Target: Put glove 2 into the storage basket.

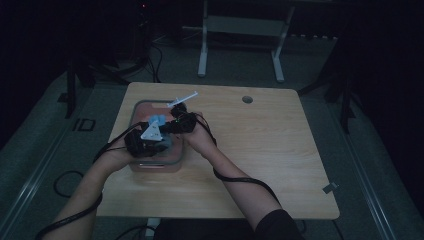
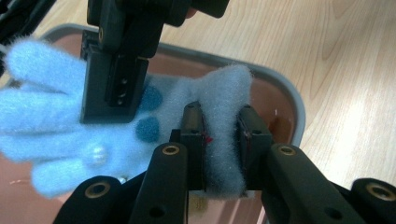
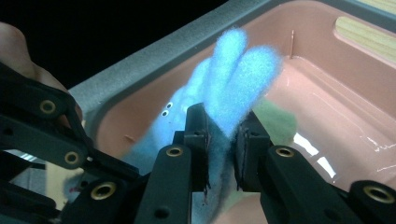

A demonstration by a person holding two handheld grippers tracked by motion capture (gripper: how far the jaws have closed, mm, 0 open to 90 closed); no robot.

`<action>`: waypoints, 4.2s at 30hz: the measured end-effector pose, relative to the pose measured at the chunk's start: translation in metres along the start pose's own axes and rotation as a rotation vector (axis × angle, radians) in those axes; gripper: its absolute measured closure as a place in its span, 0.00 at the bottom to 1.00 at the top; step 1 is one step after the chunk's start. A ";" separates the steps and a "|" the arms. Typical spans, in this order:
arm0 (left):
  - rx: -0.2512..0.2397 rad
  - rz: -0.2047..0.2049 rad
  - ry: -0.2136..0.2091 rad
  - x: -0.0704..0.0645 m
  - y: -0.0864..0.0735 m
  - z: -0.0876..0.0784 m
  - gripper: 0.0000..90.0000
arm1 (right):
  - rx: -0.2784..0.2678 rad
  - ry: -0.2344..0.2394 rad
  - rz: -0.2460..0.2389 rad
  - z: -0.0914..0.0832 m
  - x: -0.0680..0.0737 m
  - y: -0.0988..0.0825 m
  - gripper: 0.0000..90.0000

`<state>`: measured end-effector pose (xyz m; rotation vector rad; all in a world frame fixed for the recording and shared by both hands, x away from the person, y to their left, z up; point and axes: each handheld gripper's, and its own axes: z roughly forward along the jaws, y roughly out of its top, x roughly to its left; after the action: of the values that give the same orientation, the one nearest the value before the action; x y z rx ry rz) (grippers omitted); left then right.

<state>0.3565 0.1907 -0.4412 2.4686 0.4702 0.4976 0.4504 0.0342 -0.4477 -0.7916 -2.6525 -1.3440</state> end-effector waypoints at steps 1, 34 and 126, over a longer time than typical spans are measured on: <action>0.006 -0.004 -0.001 0.001 -0.002 0.002 0.85 | 0.004 -0.004 -0.007 0.003 -0.001 -0.001 0.86; 0.104 -0.099 -0.015 0.017 -0.022 0.040 0.78 | 0.128 -0.109 -0.006 0.049 -0.017 -0.005 0.76; -0.273 -0.167 -0.181 -0.114 0.027 0.077 0.03 | 0.013 -0.125 -0.066 -0.083 -0.043 -0.123 0.17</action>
<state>0.2978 0.0847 -0.5120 2.1660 0.4933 0.2490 0.4161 -0.1076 -0.4987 -0.8196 -2.8036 -1.3332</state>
